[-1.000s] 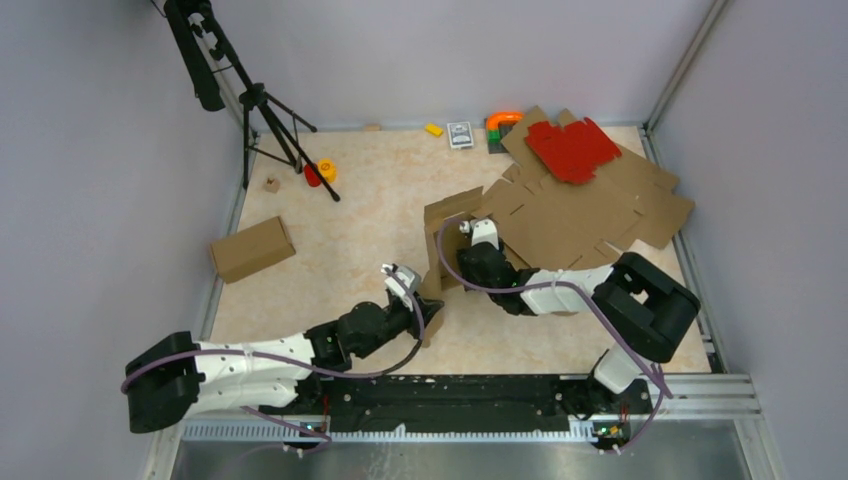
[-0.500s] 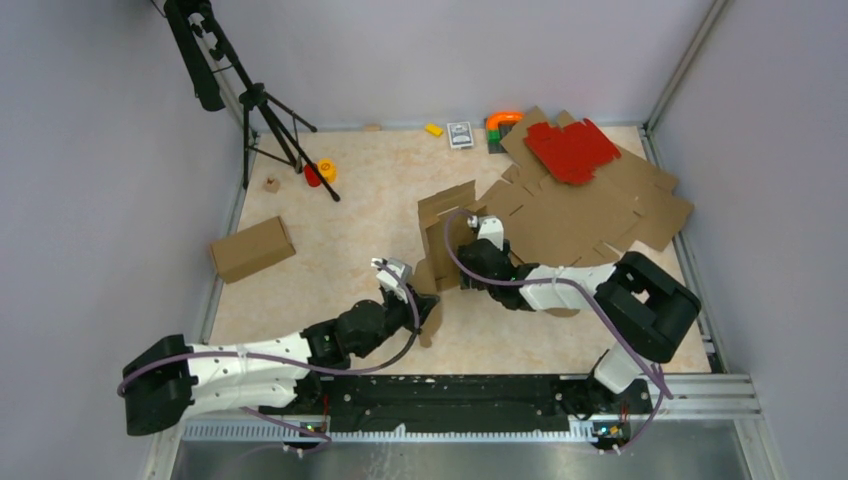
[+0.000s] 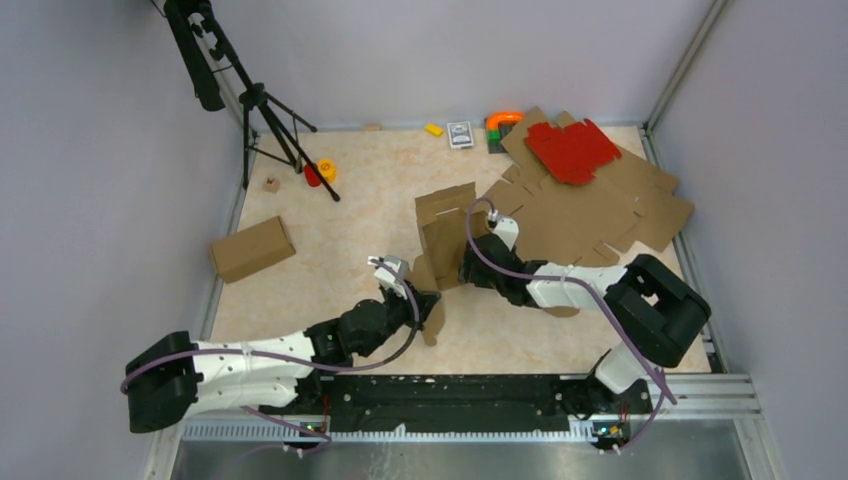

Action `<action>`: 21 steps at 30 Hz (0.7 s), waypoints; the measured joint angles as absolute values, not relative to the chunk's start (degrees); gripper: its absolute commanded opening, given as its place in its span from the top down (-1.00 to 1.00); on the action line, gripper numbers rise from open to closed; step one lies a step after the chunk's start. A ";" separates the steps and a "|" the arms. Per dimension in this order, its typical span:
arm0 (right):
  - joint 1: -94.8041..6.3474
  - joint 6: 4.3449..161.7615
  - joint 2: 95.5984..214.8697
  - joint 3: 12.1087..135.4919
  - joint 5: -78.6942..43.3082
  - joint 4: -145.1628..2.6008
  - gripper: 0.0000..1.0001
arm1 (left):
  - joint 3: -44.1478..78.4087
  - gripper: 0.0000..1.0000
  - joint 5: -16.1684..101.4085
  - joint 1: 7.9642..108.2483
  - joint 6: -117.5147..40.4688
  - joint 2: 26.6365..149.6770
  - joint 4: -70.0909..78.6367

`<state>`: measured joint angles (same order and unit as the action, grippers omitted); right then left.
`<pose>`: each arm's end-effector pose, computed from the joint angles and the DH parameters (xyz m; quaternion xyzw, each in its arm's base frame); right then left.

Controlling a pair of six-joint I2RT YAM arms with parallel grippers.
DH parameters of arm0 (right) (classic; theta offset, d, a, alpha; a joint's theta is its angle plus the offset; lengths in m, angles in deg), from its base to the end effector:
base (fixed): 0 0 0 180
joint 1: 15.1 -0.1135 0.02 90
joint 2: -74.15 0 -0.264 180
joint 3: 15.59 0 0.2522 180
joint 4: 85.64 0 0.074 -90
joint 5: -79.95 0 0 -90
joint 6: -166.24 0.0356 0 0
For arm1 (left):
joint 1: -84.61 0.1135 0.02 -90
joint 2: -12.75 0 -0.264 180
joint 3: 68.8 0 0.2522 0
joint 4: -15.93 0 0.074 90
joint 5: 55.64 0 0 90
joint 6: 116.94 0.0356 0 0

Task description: Fold the paper box

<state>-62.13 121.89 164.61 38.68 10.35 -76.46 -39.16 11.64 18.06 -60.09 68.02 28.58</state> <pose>0.2143 0.2119 0.1522 0.0563 0.9112 0.1573 0.3765 0.0926 -0.1790 0.1974 0.1030 0.7701 -0.3672 0.5114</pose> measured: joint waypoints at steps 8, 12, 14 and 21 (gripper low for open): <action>-62.19 127.98 162.55 39.20 9.13 -70.07 -0.30 | -39.29 1.00 10.39 18.06 -61.53 66.88 27.49; -62.28 128.88 161.37 39.07 10.24 -66.79 -0.32 | -39.29 1.00 10.44 17.93 -61.58 66.84 26.99; -62.35 127.72 161.20 39.12 11.40 -65.70 -0.35 | -39.29 1.00 10.26 17.89 -61.64 66.62 26.62; -62.61 120.62 159.73 38.26 14.26 -63.12 -0.49 | -39.27 1.00 9.37 17.84 -61.64 64.37 23.69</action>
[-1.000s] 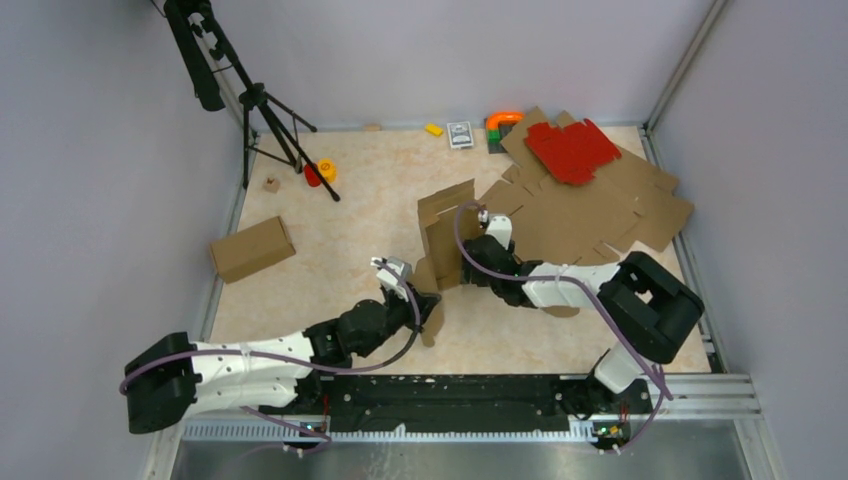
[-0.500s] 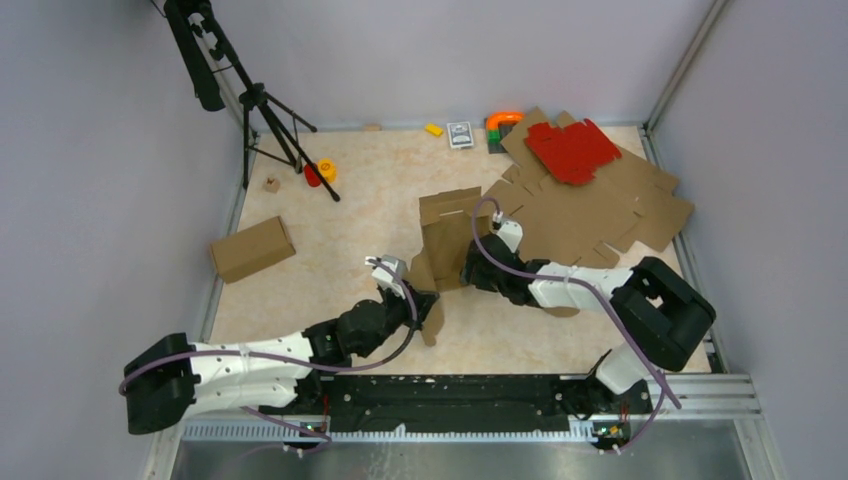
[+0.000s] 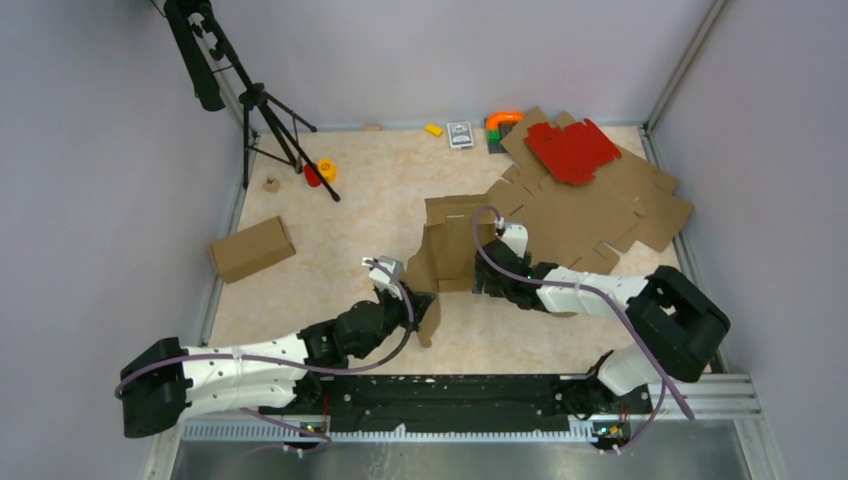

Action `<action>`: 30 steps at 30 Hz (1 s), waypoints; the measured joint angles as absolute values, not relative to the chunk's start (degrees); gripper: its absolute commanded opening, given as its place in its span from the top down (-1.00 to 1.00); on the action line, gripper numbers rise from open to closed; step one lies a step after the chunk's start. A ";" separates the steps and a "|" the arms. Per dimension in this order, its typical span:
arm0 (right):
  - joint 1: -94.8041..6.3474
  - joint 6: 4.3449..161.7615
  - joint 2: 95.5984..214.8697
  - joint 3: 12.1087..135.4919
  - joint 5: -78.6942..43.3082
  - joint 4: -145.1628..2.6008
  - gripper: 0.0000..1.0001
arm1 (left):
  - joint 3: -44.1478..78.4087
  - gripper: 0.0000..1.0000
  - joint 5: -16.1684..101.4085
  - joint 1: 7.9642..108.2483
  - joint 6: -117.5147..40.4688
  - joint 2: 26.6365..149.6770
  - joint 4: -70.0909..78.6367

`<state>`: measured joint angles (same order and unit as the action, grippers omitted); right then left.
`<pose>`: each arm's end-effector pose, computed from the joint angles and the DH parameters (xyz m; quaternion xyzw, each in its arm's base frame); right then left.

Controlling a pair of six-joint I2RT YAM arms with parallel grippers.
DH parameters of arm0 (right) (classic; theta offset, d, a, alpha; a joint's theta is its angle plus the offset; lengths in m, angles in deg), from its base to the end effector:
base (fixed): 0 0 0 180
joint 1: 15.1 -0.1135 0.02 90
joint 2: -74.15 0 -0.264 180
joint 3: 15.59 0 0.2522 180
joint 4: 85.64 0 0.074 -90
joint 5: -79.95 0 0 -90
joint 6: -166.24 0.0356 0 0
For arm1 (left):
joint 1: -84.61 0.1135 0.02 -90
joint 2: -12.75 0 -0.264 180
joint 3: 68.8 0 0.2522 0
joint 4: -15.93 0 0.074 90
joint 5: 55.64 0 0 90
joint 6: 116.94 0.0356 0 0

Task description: Fold the paper box

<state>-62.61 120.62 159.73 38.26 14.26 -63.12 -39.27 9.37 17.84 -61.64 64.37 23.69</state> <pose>0.1975 0.1939 0.1577 0.0392 0.9318 0.0763 0.3527 0.0898 -0.1712 0.1993 0.0854 0.7777 -0.3555 0.5113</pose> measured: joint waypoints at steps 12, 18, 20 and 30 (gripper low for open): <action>-62.61 120.51 149.16 34.59 11.05 -62.10 -0.67 | -39.14 1.00 8.95 17.87 -62.93 64.23 22.20; -62.61 126.04 147.80 33.32 11.36 -60.92 -0.78 | -38.31 1.00 8.19 17.87 -64.61 64.28 20.41; -62.61 126.48 147.32 33.08 12.45 -60.54 -0.81 | -38.15 1.00 7.73 17.87 -65.14 64.26 19.71; -62.59 108.38 143.82 32.65 11.03 -60.63 -0.90 | -35.73 1.00 6.39 17.87 -66.25 65.52 15.05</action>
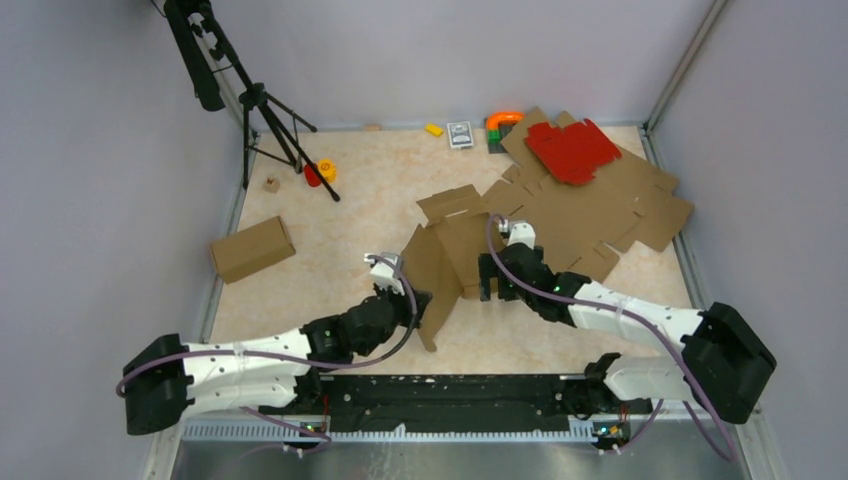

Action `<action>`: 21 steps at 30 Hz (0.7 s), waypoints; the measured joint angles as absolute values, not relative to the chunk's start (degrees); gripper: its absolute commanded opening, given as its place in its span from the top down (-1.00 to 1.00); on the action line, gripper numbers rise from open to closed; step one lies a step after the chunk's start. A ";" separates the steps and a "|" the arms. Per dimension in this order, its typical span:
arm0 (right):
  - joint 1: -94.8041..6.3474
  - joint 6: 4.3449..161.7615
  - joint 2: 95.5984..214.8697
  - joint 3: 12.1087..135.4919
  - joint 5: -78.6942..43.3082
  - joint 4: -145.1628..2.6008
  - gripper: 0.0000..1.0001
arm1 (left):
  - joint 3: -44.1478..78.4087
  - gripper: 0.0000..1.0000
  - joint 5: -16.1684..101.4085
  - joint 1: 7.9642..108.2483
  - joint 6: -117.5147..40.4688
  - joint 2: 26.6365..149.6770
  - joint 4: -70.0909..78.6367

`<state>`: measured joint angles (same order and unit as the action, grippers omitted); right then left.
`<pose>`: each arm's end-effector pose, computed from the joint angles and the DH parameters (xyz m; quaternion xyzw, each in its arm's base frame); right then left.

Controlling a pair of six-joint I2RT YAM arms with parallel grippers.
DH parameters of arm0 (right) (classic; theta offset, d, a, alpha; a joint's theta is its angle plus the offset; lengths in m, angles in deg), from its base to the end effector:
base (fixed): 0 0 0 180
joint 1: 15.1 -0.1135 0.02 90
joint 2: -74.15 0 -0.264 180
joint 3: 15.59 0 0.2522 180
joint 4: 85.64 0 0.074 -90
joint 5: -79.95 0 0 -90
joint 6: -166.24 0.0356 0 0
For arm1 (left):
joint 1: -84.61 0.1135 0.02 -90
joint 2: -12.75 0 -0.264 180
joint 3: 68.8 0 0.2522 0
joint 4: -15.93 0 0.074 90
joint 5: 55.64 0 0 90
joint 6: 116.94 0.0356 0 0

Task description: Fold the paper box

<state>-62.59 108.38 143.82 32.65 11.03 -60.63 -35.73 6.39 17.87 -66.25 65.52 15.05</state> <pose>0.1695 0.1660 0.1912 -0.0547 0.9138 0.1031 0.3890 0.0929 -0.1739 0.2016 0.0554 0.8076 -0.3219 0.4910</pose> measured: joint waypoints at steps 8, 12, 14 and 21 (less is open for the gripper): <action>-64.09 95.68 143.17 32.80 9.21 -58.40 -0.94 | -31.86 1.00 6.37 17.89 -66.14 68.15 11.53; -64.49 94.65 142.10 32.78 9.26 -57.66 -0.97 | -30.77 1.00 6.20 17.93 -66.43 68.32 9.61; -64.51 94.92 140.17 32.75 9.63 -57.70 -0.98 | -30.61 1.00 6.20 17.93 -66.84 68.39 9.28; -62.21 104.38 131.39 32.71 16.06 -56.08 -0.96 | -30.61 1.00 6.68 17.89 -68.74 67.99 7.27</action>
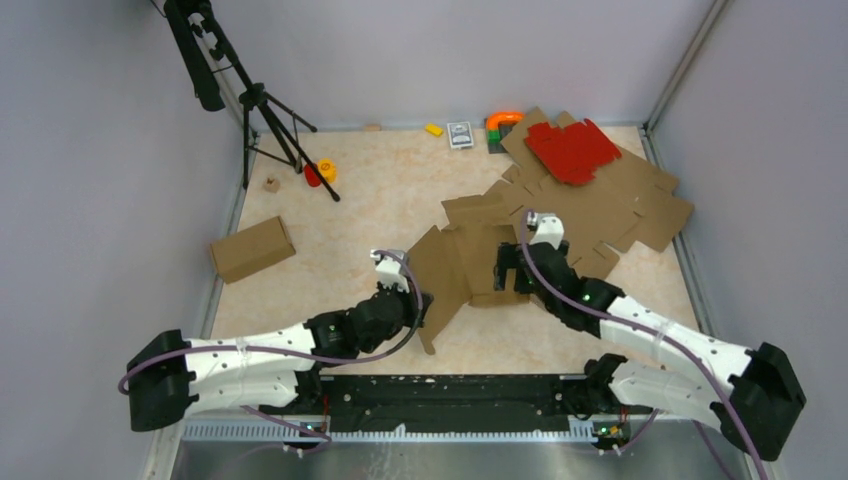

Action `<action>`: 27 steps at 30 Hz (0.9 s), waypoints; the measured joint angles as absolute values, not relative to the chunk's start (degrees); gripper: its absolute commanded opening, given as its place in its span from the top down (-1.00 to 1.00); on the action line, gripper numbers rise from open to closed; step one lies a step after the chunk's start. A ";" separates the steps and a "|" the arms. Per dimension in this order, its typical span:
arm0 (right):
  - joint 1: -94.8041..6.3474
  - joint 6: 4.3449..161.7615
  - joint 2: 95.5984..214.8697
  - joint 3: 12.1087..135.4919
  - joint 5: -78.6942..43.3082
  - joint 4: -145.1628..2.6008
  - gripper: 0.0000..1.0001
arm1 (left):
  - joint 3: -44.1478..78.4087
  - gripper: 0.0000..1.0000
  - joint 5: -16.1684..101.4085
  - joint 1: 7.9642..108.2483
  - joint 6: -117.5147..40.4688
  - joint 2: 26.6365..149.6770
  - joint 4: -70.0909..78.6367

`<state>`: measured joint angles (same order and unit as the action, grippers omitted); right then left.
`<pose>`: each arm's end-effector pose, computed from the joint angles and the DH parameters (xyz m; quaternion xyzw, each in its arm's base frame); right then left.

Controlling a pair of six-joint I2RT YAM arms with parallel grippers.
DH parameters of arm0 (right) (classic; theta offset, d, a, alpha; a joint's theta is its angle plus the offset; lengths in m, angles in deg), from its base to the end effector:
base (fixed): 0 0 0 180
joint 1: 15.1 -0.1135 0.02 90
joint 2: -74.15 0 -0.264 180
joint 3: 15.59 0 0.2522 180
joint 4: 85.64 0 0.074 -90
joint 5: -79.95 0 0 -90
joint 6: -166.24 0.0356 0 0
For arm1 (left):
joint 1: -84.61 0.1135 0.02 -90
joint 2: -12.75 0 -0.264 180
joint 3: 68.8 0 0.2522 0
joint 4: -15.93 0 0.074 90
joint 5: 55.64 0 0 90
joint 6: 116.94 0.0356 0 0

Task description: Fold the paper box

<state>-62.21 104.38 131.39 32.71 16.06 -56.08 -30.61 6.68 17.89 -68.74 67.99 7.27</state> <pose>0.1539 0.1426 0.2304 -0.0478 0.8816 0.0972 0.4594 0.0965 -0.1824 0.2107 0.0531 0.8302 -0.3010 0.4662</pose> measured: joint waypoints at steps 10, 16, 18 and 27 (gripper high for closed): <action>-61.19 121.93 115.69 25.37 12.76 -50.86 -0.86 | -30.77 1.00 6.37 17.87 -70.54 67.88 6.57; -65.78 137.01 111.78 16.01 12.03 -51.76 -0.53 | -31.12 1.00 6.22 17.87 -72.96 67.88 6.70; -67.66 140.90 112.96 13.65 12.49 -53.29 -0.44 | -31.44 1.00 6.22 17.87 -73.53 67.88 6.97; -68.95 152.97 125.24 12.01 19.40 -65.72 -0.10 | -32.45 1.00 6.39 17.87 -74.67 66.90 7.27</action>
